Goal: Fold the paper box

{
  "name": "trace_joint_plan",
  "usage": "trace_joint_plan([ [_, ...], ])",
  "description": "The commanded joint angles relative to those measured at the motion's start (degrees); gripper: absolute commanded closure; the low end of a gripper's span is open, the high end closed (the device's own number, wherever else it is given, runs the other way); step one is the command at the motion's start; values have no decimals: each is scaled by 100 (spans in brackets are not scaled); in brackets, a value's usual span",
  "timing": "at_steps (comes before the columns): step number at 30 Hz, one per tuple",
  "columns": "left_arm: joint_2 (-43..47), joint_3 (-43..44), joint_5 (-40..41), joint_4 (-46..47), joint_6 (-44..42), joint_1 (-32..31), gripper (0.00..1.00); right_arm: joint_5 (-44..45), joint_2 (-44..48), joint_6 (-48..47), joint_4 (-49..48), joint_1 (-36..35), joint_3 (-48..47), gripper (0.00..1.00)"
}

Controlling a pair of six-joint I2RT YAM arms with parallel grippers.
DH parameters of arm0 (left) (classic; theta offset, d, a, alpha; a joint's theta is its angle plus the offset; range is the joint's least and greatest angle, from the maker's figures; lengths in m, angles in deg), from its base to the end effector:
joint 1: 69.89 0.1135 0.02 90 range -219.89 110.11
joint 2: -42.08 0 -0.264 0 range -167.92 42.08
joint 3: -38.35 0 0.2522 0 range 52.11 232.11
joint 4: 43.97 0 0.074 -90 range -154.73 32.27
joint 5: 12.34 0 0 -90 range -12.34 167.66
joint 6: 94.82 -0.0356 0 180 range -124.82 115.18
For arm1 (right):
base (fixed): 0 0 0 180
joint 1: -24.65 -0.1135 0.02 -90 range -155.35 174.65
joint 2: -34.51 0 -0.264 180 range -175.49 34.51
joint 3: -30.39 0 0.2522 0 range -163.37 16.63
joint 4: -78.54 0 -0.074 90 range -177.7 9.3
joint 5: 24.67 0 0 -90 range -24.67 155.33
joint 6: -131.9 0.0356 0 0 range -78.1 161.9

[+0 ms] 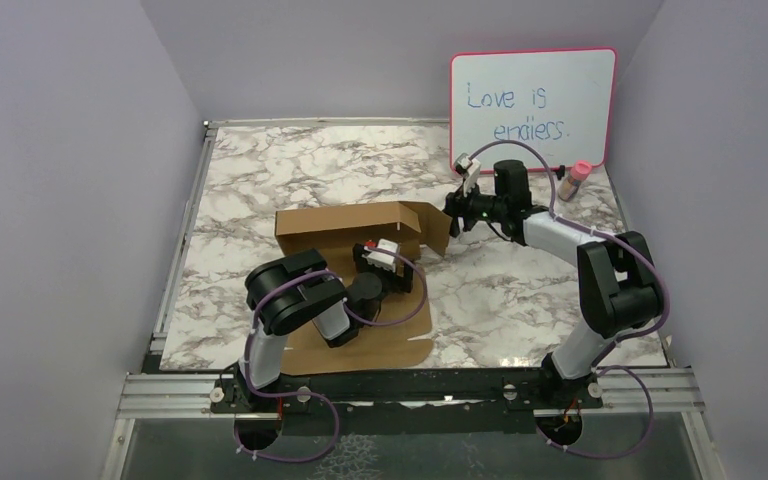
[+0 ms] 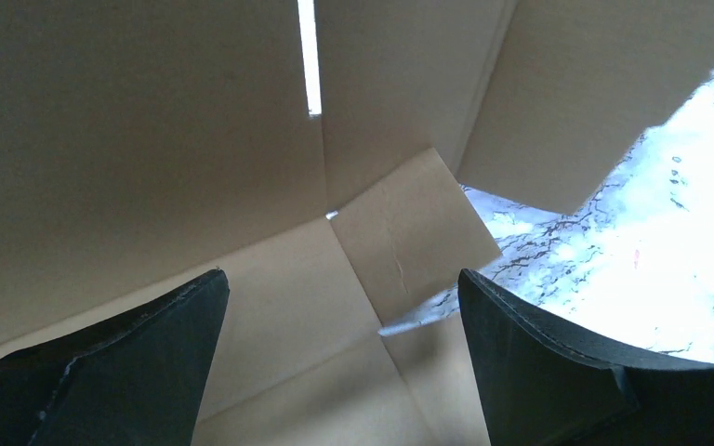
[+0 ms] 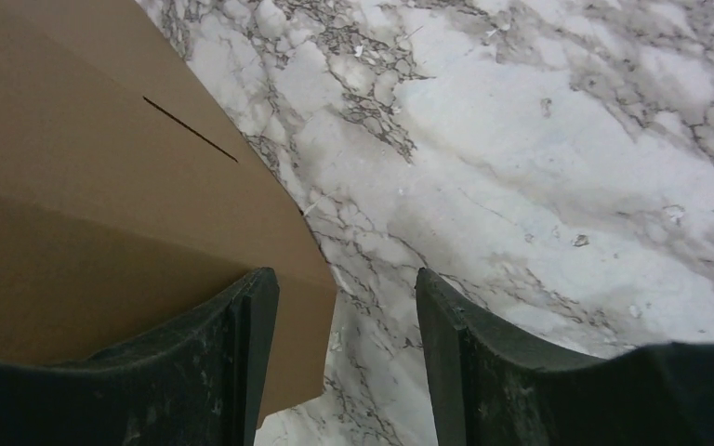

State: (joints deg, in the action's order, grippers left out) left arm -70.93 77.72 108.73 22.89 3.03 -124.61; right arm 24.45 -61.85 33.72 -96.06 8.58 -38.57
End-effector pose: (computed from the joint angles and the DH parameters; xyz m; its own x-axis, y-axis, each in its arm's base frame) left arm 0.1871 -0.2327 0.1022 -0.1226 -0.0292 -0.9920 0.3901 0.9177 -0.0753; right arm 0.3375 0.1215 0.2051 -0.4102 -0.2301 -0.8825 -0.8045 0.5471 0.2313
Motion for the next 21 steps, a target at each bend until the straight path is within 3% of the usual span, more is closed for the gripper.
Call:
trace_joint_plan([
  [1,-152,100,-148,341,-296,-34,6,-383,61,270,-428,-78,150,39],
  [7,-184,105,-266,456,-737,-138,5,-332,70,357,-529,-89,226,40],
  [12,-103,-361,-354,1097,-1077,-422,5,-188,49,309,-500,-90,246,40],
  [21,-349,168,465,899,-1469,-557,3,-192,36,335,-563,-91,289,40],
])
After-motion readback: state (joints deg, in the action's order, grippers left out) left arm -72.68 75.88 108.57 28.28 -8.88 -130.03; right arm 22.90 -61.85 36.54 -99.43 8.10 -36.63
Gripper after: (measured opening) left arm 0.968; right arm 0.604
